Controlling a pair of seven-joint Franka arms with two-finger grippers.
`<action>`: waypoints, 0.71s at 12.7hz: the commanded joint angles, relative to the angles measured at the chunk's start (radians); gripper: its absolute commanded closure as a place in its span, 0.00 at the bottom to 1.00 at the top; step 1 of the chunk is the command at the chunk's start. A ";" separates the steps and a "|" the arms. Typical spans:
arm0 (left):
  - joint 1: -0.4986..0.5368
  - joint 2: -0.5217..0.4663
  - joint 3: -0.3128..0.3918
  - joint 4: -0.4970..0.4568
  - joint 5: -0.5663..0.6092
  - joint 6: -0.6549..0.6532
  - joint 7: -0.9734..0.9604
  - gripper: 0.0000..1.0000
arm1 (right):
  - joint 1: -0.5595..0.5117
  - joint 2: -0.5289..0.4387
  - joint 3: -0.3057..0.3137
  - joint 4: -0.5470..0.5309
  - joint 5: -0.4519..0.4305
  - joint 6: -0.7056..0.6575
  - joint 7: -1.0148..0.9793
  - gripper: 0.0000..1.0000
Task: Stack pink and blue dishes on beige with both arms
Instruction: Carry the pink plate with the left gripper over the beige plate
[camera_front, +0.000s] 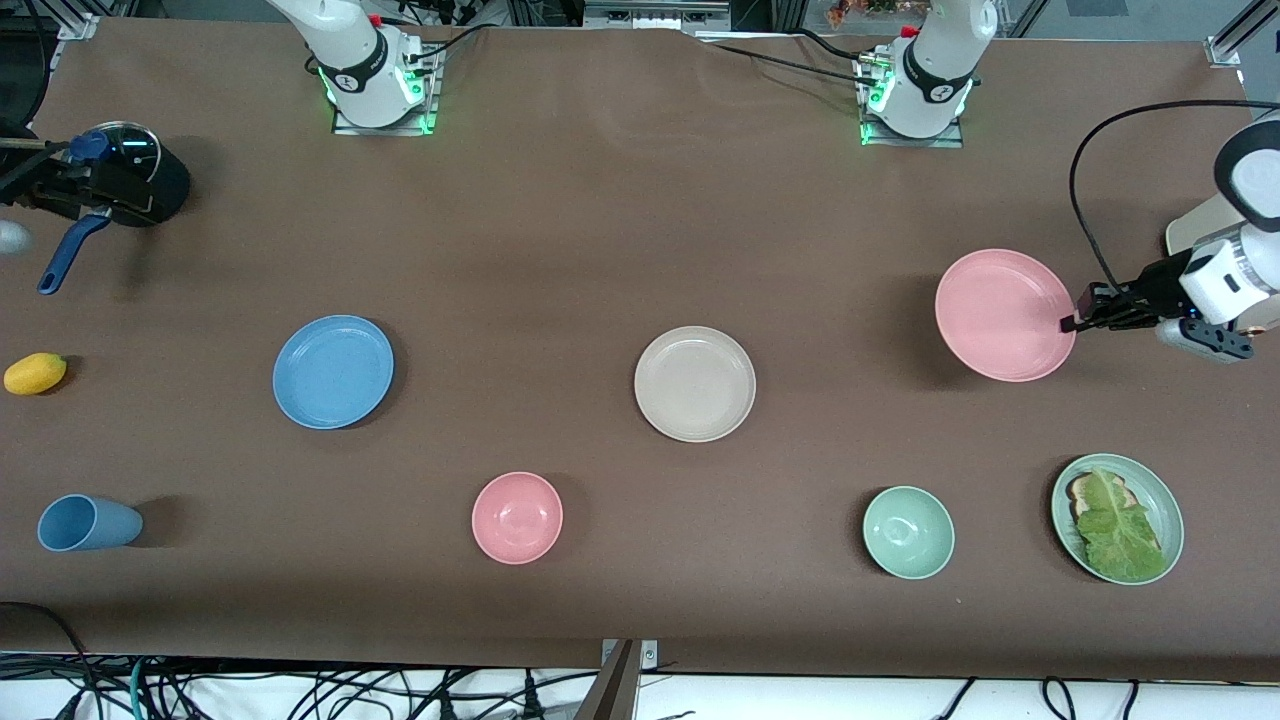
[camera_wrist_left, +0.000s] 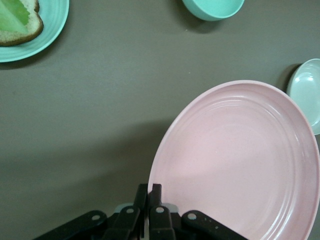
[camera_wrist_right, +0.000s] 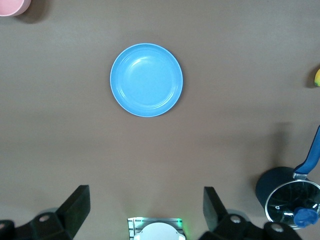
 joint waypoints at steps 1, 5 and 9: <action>-0.033 -0.005 -0.005 0.066 0.064 -0.076 -0.127 1.00 | -0.002 0.003 0.003 0.020 -0.004 -0.018 -0.009 0.00; -0.130 -0.003 -0.028 0.081 0.053 -0.073 -0.311 1.00 | -0.002 0.003 0.003 0.020 -0.004 -0.018 -0.009 0.00; -0.152 0.000 -0.182 0.103 0.049 -0.042 -0.550 1.00 | 0.000 0.003 0.003 0.020 -0.004 -0.018 -0.009 0.00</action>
